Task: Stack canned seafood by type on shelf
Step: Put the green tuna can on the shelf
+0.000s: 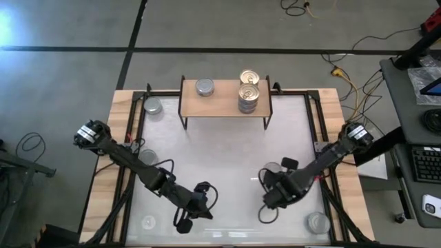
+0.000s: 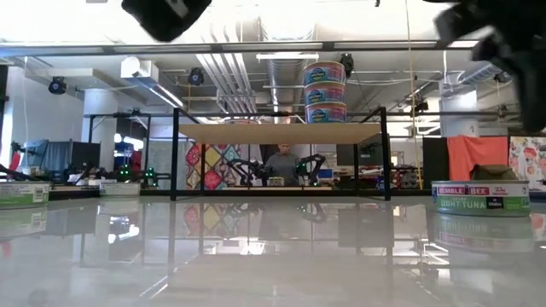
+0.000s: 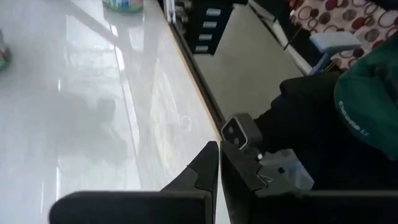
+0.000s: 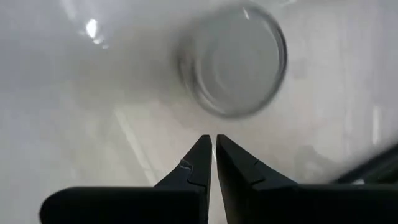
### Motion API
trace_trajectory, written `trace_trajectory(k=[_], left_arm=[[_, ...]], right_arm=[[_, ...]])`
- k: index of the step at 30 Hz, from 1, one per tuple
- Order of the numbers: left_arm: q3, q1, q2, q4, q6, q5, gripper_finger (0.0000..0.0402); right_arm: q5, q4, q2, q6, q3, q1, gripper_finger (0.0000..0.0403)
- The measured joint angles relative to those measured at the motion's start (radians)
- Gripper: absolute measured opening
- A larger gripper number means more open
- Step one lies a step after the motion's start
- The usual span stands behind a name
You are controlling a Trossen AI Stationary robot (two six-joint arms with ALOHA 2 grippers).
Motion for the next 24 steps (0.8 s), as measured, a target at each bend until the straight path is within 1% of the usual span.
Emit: trace_trajectory(k=[3, 6, 9, 12, 15, 18, 21, 24], left_arm=[[0.0, -0.009, 0.047, 0.038, -0.033, 0.003, 0.0001], [0.003, -0.02, 0.102, 0.062, -0.066, 0.058, 0.0001], [0.001, -0.024, 0.14, 0.102, -0.106, 0.136, 0.0001], [0.001, -0.021, 0.161, 0.168, -0.108, 0.187, 0.0001], [-0.004, -0.014, 0.183, 0.224, -0.11, 0.233, 0.0001], [-0.016, 0.006, 0.189, 0.241, -0.11, 0.259, 0.0001], [-0.028, 0.026, 0.186, 0.26, -0.078, 0.248, 0.0001], [-0.048, 0.042, 0.171, 0.258, -0.026, 0.195, 0.0001]], right_arm=[[-0.003, 0.009, -0.022, 0.049, -0.08, 0.022, 0.0018], [-0.016, 0.021, -0.04, 0.046, -0.173, 0.023, 0.0018], [0.017, 0.098, -0.051, -0.035, -0.261, 0.022, 0.0018], [0.022, 0.213, -0.051, -0.15, -0.338, 0.012, 0.0018], [0.026, 0.302, -0.051, -0.201, -0.363, -0.01, 0.0018], [0.045, 0.391, -0.051, -0.25, -0.359, -0.028, 0.0018], [0.097, 0.519, -0.051, -0.329, -0.354, -0.044, 0.0018], [0.181, 0.647, -0.051, -0.427, -0.36, -0.068, 0.0018]])
